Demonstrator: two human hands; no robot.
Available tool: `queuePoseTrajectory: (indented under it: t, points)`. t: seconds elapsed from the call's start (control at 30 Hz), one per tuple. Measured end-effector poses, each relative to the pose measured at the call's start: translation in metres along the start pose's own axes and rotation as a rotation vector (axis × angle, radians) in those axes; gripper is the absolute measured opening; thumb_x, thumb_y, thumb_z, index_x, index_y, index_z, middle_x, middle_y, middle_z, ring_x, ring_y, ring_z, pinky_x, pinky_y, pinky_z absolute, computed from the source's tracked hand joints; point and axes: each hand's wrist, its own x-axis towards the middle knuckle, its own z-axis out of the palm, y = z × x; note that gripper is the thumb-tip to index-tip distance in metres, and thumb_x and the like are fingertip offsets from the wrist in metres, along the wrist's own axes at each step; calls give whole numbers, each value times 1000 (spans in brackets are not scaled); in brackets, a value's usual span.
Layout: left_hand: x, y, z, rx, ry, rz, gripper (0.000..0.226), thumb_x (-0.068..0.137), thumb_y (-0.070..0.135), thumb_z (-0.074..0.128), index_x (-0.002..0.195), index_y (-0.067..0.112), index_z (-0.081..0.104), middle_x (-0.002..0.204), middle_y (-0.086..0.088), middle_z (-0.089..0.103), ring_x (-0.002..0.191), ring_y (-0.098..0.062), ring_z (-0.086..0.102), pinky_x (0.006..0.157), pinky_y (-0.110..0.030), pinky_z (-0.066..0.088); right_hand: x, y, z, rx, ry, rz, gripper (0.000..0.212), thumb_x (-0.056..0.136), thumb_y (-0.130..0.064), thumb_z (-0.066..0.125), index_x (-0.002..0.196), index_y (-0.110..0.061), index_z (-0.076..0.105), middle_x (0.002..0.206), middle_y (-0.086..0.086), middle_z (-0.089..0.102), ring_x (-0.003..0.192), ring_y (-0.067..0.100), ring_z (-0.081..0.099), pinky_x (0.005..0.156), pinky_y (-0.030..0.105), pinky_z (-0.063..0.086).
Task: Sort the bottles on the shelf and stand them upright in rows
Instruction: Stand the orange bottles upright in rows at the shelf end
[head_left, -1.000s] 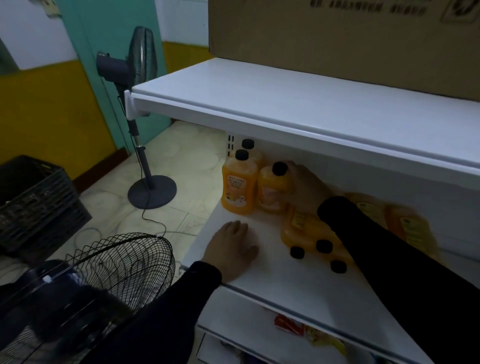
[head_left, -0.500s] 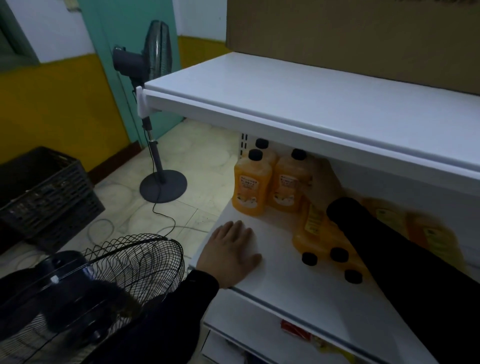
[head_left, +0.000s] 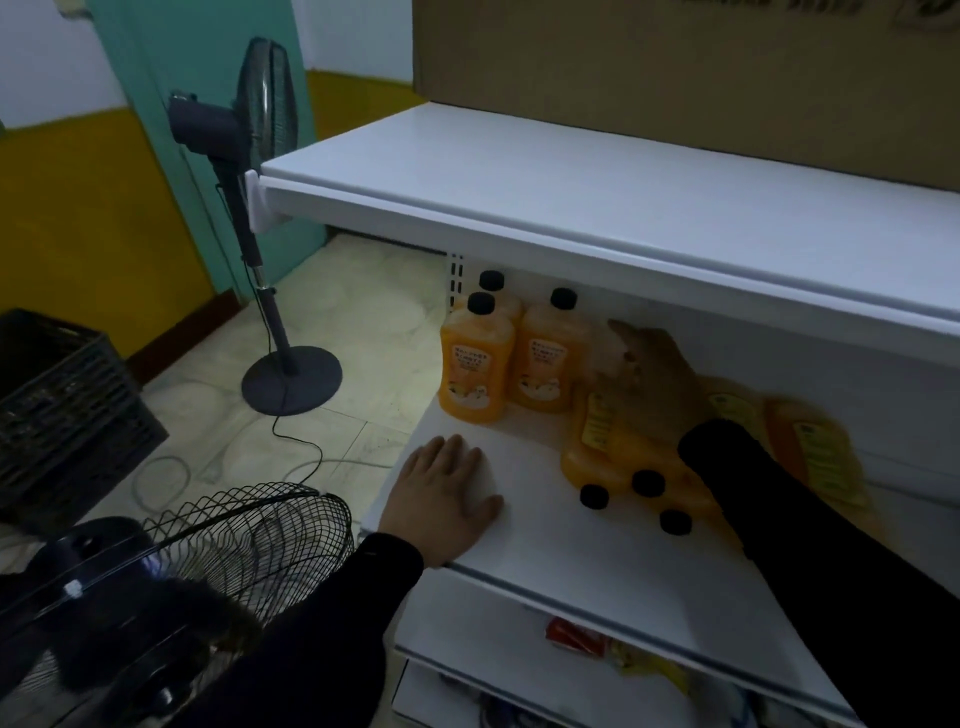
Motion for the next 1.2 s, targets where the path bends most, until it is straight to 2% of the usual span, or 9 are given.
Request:
queuePoseTrajectory:
  t: [0.17, 0.27, 0.43, 0.6, 0.73, 0.83, 0.93, 1.07, 1.2]
  points:
    - [10, 15, -9, -173, 11, 90, 72, 92, 65, 35, 150, 23, 29, 158, -3, 26, 144, -22, 21, 117, -32, 13, -60, 26, -10, -67, -104, 64, 82, 78, -56, 67, 147, -28, 31, 153, 4, 25, 141, 24, 25, 109, 30, 22]
    - [25, 40, -22, -278, 13, 202, 64, 94, 56, 43, 149, 26, 30, 155, 0, 31, 140, -19, 29, 112, -29, 22, -87, 38, -5, -295, -196, 16, 88, 77, -62, 65, 150, -29, 26, 159, 5, 17, 146, 26, 16, 114, 37, 20]
    - [50, 79, -51, -306, 47, 402, 60, 92, 32, 59, 146, 17, 37, 146, -8, 42, 126, -29, 46, 101, -36, 42, -92, 31, -1, -448, -204, 14, 72, 90, -28, 62, 151, -28, 23, 160, 6, 15, 147, 26, 18, 113, 37, 25]
    - [66, 97, -57, -241, 39, 426, 76, 88, 33, 65, 151, 23, 24, 157, -5, 23, 141, -26, 27, 107, -35, 32, -106, 29, -34, -254, -208, -84, 67, 91, -20, 64, 148, -21, 29, 157, 6, 25, 144, 23, 23, 112, 28, 21]
    - [62, 117, -52, -434, 12, 350, 80, 86, 35, 69, 151, 25, 23, 157, -4, 22, 143, -23, 22, 107, -28, 23, -107, 26, -69, 23, -111, -82, 57, 89, -36, 64, 138, -39, 36, 144, -5, 43, 132, 12, 39, 102, 17, 27]
    - [61, 129, -53, -556, 69, 331, 68, 87, 43, 66, 145, 25, 34, 147, 0, 40, 134, -20, 35, 103, -27, 34, -103, 24, -85, 215, -124, -86, 48, 87, -46, 62, 127, -59, 39, 136, -21, 47, 122, -3, 45, 99, 19, 39]
    - [51, 134, -59, -718, 28, 275, 45, 85, 54, 64, 124, 40, 47, 116, 23, 57, 111, -4, 54, 82, -15, 43, -92, 24, -89, 338, -91, -74, 48, 81, -55, 64, 125, -56, 46, 128, -32, 51, 116, -9, 49, 99, 25, 45]
    - [39, 130, -60, -897, 65, 178, 46, 82, 55, 67, 120, 32, 54, 110, 14, 66, 102, -3, 62, 89, -35, 54, -71, 16, -84, 489, -121, -43, 74, 61, -70, 73, 128, -53, 45, 131, -16, 54, 115, 6, 57, 96, 38, 52]
    - [25, 110, -67, -907, 126, 76, 49, 79, 62, 65, 123, 43, 54, 112, 22, 65, 102, 2, 61, 88, -32, 53, -59, -4, -60, 501, -175, -129, 75, 72, -52, 77, 134, -53, 35, 125, -12, 60, 110, 7, 61, 92, 37, 55]
